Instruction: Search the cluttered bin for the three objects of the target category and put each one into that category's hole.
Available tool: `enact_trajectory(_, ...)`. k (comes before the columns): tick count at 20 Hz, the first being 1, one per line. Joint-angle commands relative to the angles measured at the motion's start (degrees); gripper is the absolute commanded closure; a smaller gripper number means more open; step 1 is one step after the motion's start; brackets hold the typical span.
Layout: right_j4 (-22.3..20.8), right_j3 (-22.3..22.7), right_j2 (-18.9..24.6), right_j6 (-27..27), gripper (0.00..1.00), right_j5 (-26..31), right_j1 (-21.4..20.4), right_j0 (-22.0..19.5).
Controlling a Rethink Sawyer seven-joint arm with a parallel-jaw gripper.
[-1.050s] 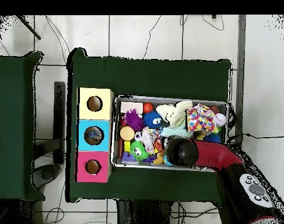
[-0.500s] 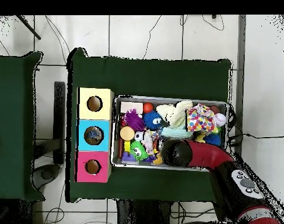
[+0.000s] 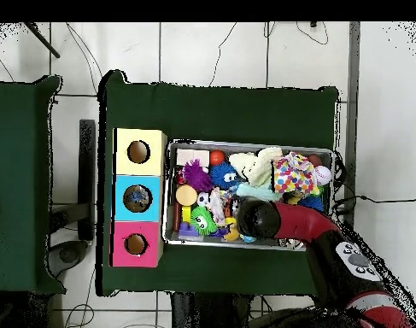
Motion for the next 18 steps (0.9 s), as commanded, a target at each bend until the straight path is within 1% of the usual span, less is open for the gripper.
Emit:
enact_trajectory(1,-1.5,-8.1,2.0,2.9,0.0,-4.2,5.4,-0.6)
enact_trajectory(3,-1.6,-8.9,2.5,2.3,0.0,-4.3,6.1,-1.0)
enact_trajectory(9,-1.6,-8.3,2.2,3.0,0.0,-4.6,5.5,-0.3)
enact_trajectory(10,-2.0,-8.3,2.3,2.8,0.0,-5.5,5.5,-0.5)
enact_trajectory(11,-2.4,-8.2,2.5,2.7,1.0,-6.3,5.5,-0.6)
enact_trajectory(18,-2.2,-7.2,0.2,5.4,1.0,-8.7,4.9,1.0)
